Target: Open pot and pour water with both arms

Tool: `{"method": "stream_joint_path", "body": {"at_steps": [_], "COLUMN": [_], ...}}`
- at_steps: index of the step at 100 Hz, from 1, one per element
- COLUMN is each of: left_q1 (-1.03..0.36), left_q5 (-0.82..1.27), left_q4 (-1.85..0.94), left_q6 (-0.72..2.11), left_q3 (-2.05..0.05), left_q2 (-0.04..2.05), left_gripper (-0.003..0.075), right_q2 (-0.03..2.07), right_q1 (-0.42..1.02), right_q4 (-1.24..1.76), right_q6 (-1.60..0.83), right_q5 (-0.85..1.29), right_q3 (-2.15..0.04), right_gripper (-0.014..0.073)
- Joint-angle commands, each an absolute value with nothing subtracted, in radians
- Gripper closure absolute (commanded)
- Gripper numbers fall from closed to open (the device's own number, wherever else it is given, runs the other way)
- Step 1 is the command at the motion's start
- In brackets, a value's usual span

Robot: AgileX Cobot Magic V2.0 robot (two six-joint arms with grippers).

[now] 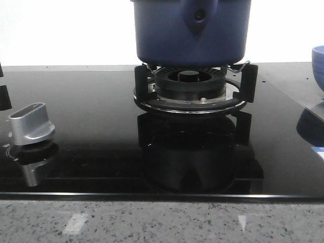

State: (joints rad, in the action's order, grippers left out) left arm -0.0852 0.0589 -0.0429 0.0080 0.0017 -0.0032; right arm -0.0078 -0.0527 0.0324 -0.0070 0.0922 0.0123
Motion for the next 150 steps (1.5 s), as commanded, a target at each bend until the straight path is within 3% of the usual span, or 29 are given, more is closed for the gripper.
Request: {"method": "stream_joint_path", "body": {"at_steps": [1,150], "left_q1": [-0.092,-0.092], "left_q5": [-0.013,-0.042], "left_q4": [-0.042,-0.050], "left_q6": [0.000,0.000], "left_q3": [0.033,0.033], "left_q2": [-0.030,-0.030], "left_gripper": [0.0741,0.0741], "right_q2": [-0.030,-0.030], "right_q1": [-0.058,-0.058], "right_q4": [0.027,0.027], "right_q6": [-0.011,-0.011], "right_q5": [0.010,0.000], "right_q3": [0.037,0.037], "right_gripper": [0.0650,0.0650]}}
